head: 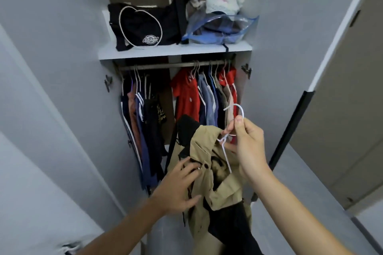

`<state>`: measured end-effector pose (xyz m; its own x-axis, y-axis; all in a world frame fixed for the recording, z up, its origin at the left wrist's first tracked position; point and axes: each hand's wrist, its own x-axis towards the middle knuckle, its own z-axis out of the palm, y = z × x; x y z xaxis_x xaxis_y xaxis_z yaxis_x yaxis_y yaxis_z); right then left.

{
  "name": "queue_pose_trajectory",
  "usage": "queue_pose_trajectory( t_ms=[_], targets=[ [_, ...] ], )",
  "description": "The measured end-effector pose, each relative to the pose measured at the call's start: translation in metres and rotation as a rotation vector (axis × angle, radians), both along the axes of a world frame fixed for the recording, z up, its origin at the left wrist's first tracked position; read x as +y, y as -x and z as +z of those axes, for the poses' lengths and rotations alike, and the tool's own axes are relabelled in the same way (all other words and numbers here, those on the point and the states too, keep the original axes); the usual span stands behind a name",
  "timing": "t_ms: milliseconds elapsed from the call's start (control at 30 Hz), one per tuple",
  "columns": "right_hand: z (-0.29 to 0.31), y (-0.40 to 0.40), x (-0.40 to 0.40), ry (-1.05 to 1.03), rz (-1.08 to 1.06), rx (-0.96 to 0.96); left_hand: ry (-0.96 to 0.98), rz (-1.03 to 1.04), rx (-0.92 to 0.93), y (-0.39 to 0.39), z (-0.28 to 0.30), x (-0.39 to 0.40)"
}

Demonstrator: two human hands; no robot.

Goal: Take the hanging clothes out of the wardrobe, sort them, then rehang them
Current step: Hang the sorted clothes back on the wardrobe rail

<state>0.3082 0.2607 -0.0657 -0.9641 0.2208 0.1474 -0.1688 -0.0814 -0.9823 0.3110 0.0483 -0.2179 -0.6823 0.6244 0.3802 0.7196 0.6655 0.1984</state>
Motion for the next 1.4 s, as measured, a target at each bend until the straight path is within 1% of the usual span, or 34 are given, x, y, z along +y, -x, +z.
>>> queue_pose_trajectory(
  t_ms=[133, 333, 500, 567, 733, 833, 1100, 1200, 1300, 1400],
  targets=[
    [-0.008, 0.059, -0.031, -0.018, -0.001, -0.007, -0.063, 0.071, -0.058, 0.050, 0.002, -0.024],
    [-0.023, 0.157, -0.068, -0.031, -0.002, -0.015, -0.075, 0.155, -0.138, 0.150, -0.025, -0.057],
    [-0.041, 0.251, -0.099, -0.079, -0.061, 0.035, -0.138, 0.171, -0.171, 0.246, -0.053, -0.083],
    [-0.047, 0.287, -0.113, -0.079, -0.047, 0.027, -0.176, 0.161, -0.196, 0.279, -0.059, -0.095],
    [-0.051, 0.364, -0.145, -0.066, -0.055, 0.047, -0.174, 0.148, -0.237, 0.360, -0.062, -0.120],
    [-0.055, 0.406, -0.157, -0.043, -0.019, 0.056, -0.156, 0.155, -0.258, 0.403, -0.062, -0.126],
    [-0.090, 0.512, -0.160, -0.061, 0.015, 0.076, -0.051, 0.203, -0.208, 0.498, -0.086, -0.128],
    [-0.096, 0.555, -0.160, -0.074, -0.014, 0.105, -0.033, 0.236, -0.159, 0.537, -0.097, -0.123],
    [-0.099, 0.598, -0.159, -0.052, -0.075, 0.089, -0.040, 0.247, -0.132, 0.571, -0.104, -0.113],
    [-0.103, 0.632, -0.156, -0.122, -0.135, 0.109, -0.056, 0.247, -0.143, 0.601, -0.109, -0.107]
  ],
)
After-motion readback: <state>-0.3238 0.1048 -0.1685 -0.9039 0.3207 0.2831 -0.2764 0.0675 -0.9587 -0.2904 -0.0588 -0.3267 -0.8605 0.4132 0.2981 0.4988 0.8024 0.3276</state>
